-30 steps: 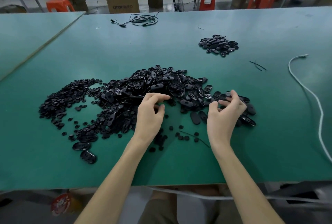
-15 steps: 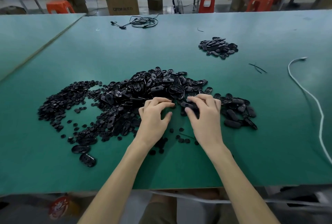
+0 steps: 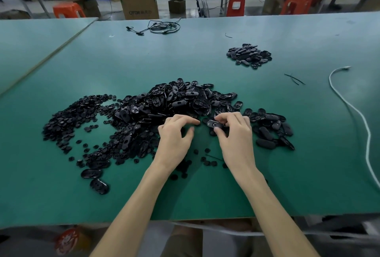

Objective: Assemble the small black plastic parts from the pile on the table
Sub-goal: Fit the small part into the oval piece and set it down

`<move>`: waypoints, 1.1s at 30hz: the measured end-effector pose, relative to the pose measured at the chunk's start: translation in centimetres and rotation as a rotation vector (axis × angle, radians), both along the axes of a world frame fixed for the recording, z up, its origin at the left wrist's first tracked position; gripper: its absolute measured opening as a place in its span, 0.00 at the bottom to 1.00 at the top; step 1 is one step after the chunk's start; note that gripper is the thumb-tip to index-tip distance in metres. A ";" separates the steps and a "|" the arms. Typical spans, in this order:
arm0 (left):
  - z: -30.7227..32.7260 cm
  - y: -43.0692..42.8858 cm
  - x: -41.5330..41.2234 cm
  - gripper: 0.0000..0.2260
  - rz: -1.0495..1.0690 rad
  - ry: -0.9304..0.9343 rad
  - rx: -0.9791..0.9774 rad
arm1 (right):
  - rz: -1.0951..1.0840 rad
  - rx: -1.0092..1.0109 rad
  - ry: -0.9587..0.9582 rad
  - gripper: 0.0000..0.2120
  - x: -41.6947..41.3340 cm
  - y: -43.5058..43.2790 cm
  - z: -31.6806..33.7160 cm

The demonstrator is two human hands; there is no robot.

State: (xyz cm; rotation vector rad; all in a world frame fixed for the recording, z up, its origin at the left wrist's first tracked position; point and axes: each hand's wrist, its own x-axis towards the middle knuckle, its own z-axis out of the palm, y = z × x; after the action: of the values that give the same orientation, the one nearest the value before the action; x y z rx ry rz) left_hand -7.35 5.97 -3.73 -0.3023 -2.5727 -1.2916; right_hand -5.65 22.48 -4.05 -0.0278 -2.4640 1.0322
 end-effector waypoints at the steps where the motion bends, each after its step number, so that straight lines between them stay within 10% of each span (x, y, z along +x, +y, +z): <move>1: 0.0 0.0 0.0 0.10 0.001 0.000 0.020 | 0.017 -0.036 0.018 0.10 0.1 0.0 0.1; 18: 0.4 -0.2 0.1 0.03 -0.030 -0.003 0.385 | 0.298 -0.270 0.034 0.19 0.7 -0.2 0.4; 33: 0.2 -0.2 -0.1 0.07 0.079 0.017 0.566 | 0.433 0.217 -0.048 0.08 0.3 -0.7 -0.2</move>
State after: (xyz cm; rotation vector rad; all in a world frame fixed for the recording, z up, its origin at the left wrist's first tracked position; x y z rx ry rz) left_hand -7.50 5.74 -3.57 -0.0981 -2.0603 -1.8888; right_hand -5.33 21.75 -4.25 0.5789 -2.6762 0.9260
